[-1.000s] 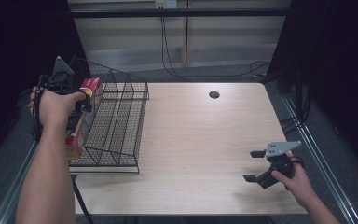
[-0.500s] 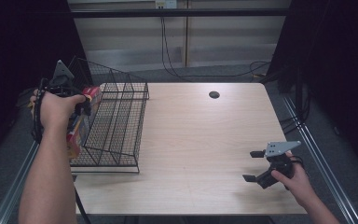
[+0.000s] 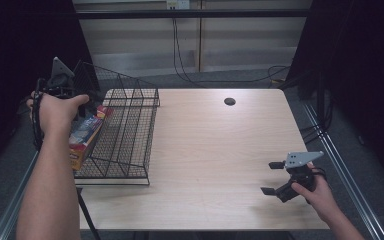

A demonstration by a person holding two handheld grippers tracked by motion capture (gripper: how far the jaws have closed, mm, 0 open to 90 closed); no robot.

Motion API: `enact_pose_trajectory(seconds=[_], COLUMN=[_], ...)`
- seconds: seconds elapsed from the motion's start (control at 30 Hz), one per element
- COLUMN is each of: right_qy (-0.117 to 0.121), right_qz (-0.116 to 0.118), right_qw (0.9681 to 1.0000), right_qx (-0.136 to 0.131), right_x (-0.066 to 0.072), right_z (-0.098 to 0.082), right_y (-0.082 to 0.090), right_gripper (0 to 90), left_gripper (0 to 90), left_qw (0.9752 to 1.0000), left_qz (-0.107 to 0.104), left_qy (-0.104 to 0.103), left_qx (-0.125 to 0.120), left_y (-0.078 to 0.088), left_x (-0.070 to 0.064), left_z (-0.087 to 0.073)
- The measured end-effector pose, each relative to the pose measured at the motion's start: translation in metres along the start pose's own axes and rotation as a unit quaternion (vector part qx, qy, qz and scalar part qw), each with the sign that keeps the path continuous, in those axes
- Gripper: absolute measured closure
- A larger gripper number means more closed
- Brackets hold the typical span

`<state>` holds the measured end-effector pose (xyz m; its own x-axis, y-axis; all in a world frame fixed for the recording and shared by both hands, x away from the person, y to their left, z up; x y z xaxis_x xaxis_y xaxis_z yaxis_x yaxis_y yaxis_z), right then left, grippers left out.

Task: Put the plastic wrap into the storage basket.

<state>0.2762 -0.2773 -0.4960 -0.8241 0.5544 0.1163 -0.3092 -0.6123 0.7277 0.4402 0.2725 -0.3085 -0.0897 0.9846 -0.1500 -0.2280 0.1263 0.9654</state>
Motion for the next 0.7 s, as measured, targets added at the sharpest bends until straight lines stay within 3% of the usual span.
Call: enact_pose_trajectory(seconds=[0.3,0.53,0.6,0.7], right_qy=[0.001,0.0,-0.001,0.0], right_qz=[-0.003,0.0,0.001,-0.003], right_qw=[1.0,1.0,1.0,1.0], right_qx=[0.0,-0.004,-0.004,-0.006], right_x=[0.002,0.002,0.002,0.001], right_z=[0.0,-0.001,-0.001,-0.001], right_y=[0.002,0.004,0.004,0.004], right_gripper=[1.8,1.8,1.8,1.9], left_gripper=[35.6,31.4,30.2,26.7], left_qw=[0.9981,0.9943,0.9935,0.9894], left_qz=[-0.037,-0.068,-0.076,-0.099], left_qy=[-0.043,-0.078,-0.079,-0.102], left_qx=[-0.024,-0.027,-0.032,-0.028], left_y=[0.017,0.006,0.003,-0.003], left_x=[-0.042,-0.073,-0.08,-0.092], left_z=[-0.003,-0.007,-0.008,-0.012])
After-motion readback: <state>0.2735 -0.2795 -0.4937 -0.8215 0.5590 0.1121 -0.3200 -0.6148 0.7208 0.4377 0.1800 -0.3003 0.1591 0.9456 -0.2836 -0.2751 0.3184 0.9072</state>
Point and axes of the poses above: each handheld gripper's, and its own axes: y roughly backward along the jaws, z roughly out of its top, x roughly to its left, the point moved 5 cm from there along -y, roughly forward along the jaws, and after that the axes turned 9 degrees about x, right-handed, at the moved point
